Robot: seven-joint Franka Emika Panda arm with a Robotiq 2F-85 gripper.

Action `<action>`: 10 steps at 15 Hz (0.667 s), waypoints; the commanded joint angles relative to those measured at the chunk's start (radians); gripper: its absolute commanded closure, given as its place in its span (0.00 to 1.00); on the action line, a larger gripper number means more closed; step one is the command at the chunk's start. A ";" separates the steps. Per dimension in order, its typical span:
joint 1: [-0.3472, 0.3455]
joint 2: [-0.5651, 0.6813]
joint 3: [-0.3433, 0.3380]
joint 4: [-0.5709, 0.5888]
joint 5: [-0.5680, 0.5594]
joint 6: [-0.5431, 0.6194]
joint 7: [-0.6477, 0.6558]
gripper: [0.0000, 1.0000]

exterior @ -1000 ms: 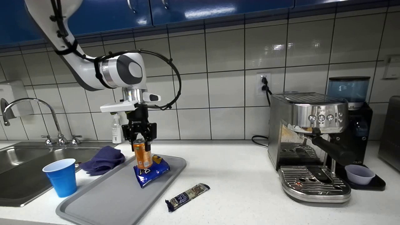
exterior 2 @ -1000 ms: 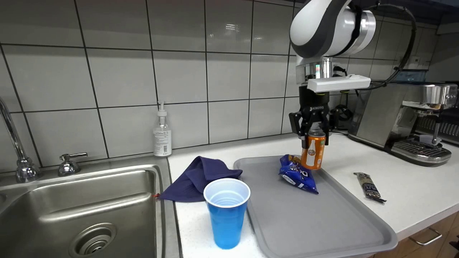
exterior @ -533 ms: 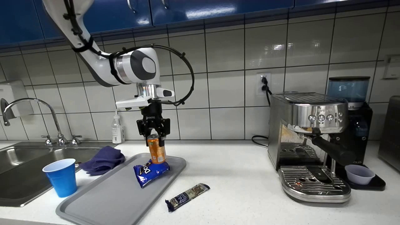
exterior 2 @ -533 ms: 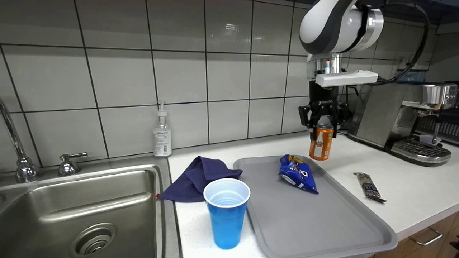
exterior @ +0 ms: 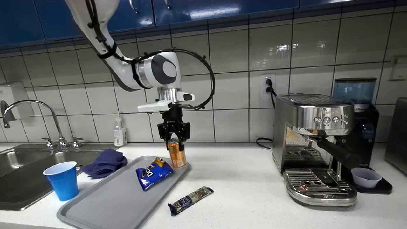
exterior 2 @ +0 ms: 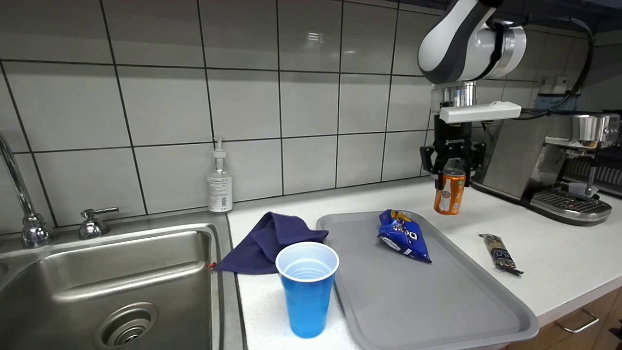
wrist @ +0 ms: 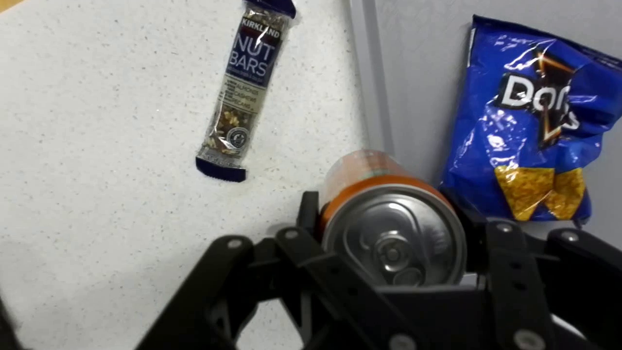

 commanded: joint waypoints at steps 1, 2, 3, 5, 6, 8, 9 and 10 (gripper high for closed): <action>-0.031 0.061 -0.020 0.086 0.005 -0.038 0.006 0.62; -0.041 0.078 -0.025 0.101 0.010 -0.039 -0.003 0.62; -0.049 0.092 -0.028 0.114 0.014 -0.041 -0.007 0.62; -0.065 0.115 -0.032 0.134 0.022 -0.034 -0.018 0.62; -0.075 0.129 -0.031 0.147 0.029 -0.034 -0.024 0.62; -0.092 0.159 -0.031 0.175 0.045 -0.034 -0.034 0.62; -0.099 0.173 -0.031 0.188 0.052 -0.036 -0.036 0.62; -0.107 0.191 -0.031 0.205 0.060 -0.037 -0.040 0.62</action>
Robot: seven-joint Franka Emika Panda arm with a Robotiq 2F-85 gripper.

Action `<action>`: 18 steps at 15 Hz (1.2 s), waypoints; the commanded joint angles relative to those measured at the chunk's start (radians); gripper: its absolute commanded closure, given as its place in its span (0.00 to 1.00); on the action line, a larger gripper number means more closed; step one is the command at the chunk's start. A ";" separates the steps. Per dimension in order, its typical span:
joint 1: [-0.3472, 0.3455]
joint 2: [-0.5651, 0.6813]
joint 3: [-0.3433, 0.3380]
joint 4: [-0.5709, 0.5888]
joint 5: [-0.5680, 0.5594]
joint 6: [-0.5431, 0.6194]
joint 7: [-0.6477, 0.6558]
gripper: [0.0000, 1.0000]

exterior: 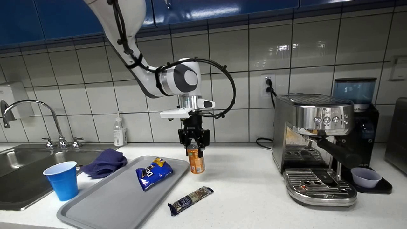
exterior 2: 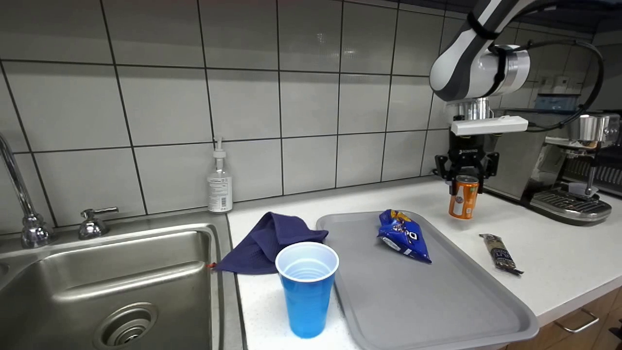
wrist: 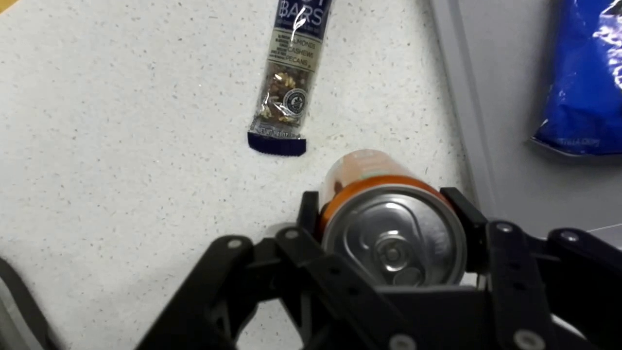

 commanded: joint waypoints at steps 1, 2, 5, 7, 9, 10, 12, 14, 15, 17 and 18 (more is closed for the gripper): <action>-0.034 0.065 0.004 0.093 0.040 -0.039 -0.039 0.62; -0.041 0.082 0.005 0.109 0.047 -0.039 -0.044 0.62; -0.058 0.129 0.008 0.153 0.066 -0.041 -0.058 0.62; -0.067 0.162 0.008 0.187 0.076 -0.046 -0.061 0.62; -0.074 0.184 0.011 0.210 0.083 -0.045 -0.069 0.62; -0.077 0.193 0.012 0.219 0.087 -0.046 -0.074 0.62; -0.084 0.202 0.018 0.236 0.092 -0.055 -0.096 0.62; -0.086 0.206 0.019 0.246 0.094 -0.066 -0.113 0.11; -0.086 0.204 0.018 0.245 0.092 -0.068 -0.117 0.04; -0.085 0.195 0.017 0.238 0.088 -0.066 -0.128 0.00; -0.084 0.188 0.016 0.231 0.087 -0.062 -0.131 0.00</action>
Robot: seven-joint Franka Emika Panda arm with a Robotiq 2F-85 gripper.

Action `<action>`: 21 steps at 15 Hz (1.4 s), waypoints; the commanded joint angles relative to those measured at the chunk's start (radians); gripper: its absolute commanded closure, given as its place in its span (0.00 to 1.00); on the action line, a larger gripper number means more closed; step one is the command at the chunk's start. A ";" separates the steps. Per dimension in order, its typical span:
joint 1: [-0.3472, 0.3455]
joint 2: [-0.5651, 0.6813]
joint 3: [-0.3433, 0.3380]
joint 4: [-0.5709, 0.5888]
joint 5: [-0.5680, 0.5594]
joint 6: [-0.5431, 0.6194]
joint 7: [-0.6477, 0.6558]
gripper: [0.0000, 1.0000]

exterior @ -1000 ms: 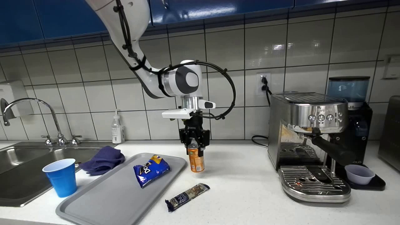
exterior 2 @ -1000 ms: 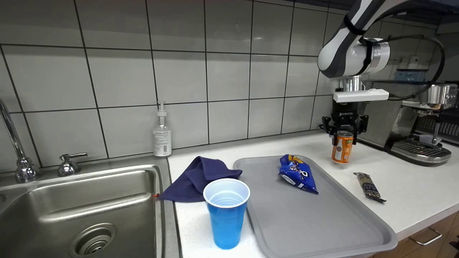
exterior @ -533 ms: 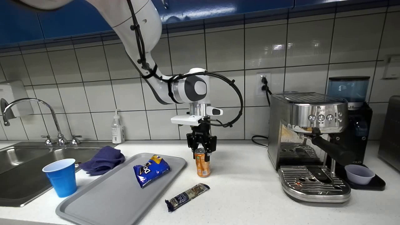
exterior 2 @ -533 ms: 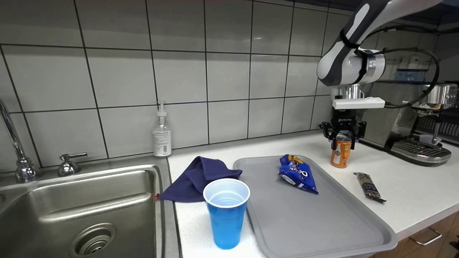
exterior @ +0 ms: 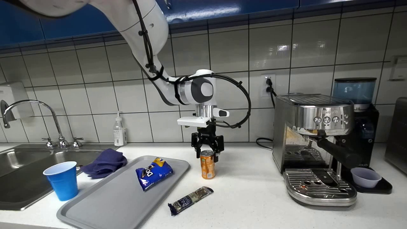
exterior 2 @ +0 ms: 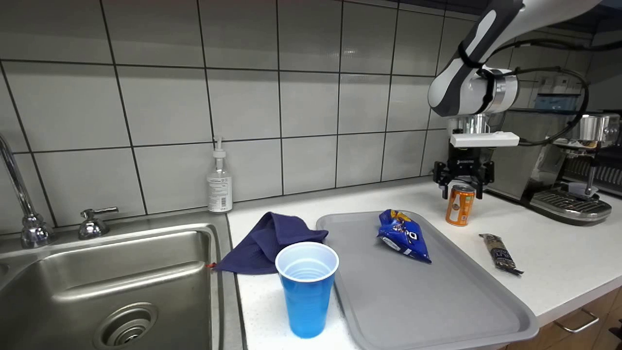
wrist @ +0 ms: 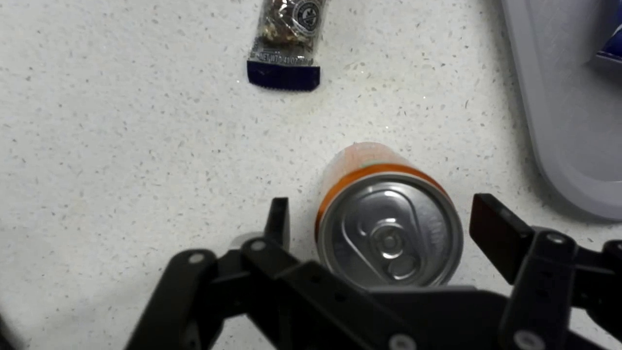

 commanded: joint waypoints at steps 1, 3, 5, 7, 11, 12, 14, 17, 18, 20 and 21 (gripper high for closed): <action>-0.020 -0.013 0.013 0.016 0.011 -0.036 -0.045 0.00; -0.016 -0.027 0.008 -0.001 0.006 -0.027 -0.042 0.00; -0.015 -0.042 0.004 -0.020 0.004 -0.018 -0.038 0.00; -0.016 -0.065 0.006 -0.045 0.006 -0.006 -0.046 0.00; -0.011 -0.119 0.005 -0.105 0.003 0.011 -0.054 0.00; -0.010 -0.132 0.004 -0.121 0.002 0.012 -0.055 0.00; -0.006 -0.162 0.000 -0.160 -0.003 0.018 -0.049 0.00; -0.003 -0.205 -0.006 -0.221 -0.004 0.024 -0.038 0.00; -0.002 -0.220 -0.008 -0.243 -0.004 0.027 -0.035 0.00; 0.001 -0.251 -0.010 -0.295 -0.001 0.041 -0.024 0.00; 0.004 -0.265 -0.012 -0.321 -0.003 0.049 -0.016 0.00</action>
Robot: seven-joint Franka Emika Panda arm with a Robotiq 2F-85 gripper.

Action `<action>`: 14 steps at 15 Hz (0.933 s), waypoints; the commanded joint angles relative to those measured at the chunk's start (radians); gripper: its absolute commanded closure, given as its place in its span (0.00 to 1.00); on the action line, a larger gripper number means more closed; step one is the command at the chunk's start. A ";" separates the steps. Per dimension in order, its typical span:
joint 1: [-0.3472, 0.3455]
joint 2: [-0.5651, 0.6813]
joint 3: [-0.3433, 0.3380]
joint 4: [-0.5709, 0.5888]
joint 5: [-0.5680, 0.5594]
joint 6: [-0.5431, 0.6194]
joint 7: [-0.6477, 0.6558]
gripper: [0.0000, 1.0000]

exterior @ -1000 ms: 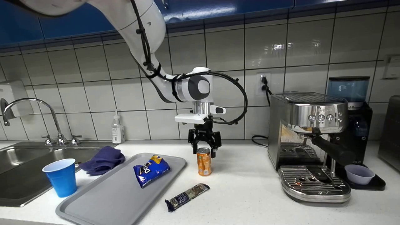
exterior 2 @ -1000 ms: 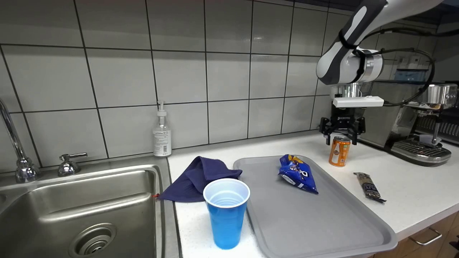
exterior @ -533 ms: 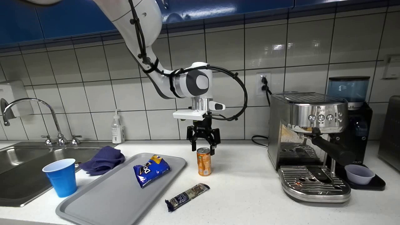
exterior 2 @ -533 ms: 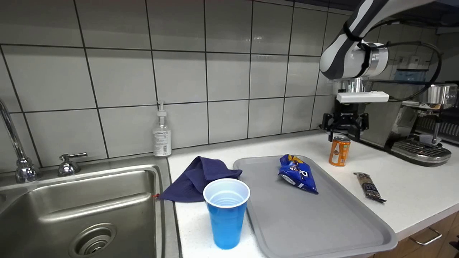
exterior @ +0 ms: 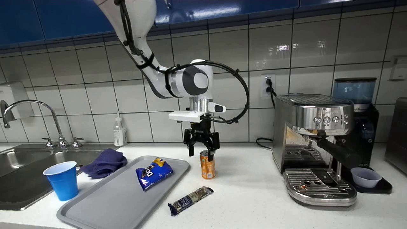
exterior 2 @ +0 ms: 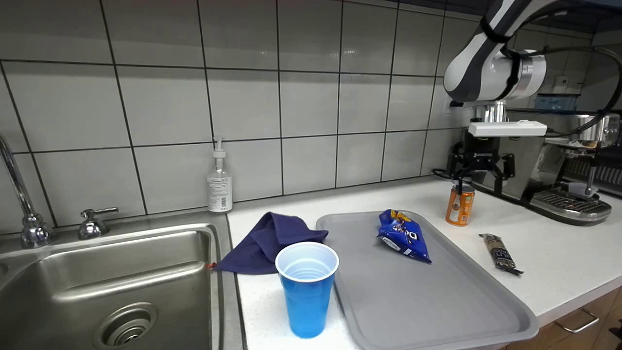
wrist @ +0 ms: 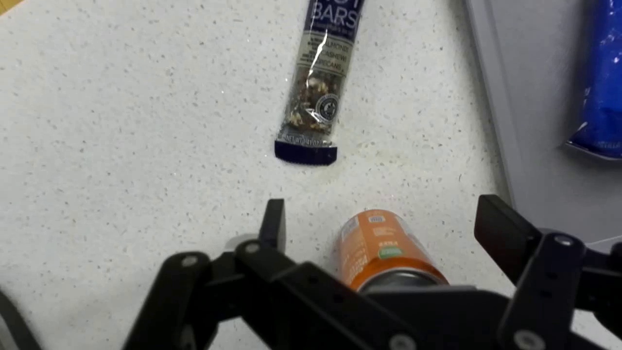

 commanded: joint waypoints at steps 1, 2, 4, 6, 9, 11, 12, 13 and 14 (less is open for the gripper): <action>0.009 -0.095 -0.009 -0.133 -0.004 0.046 0.023 0.00; 0.013 -0.108 -0.013 -0.160 -0.010 0.063 0.034 0.00; 0.020 -0.127 -0.021 -0.209 -0.023 0.103 0.052 0.00; 0.023 -0.142 -0.024 -0.251 -0.028 0.136 0.062 0.00; 0.030 -0.154 -0.031 -0.307 -0.037 0.186 0.082 0.00; 0.042 -0.149 -0.041 -0.334 -0.057 0.230 0.115 0.00; 0.049 -0.141 -0.046 -0.343 -0.068 0.251 0.135 0.00; 0.056 -0.135 -0.052 -0.352 -0.079 0.273 0.155 0.00; 0.065 -0.127 -0.059 -0.360 -0.093 0.290 0.178 0.00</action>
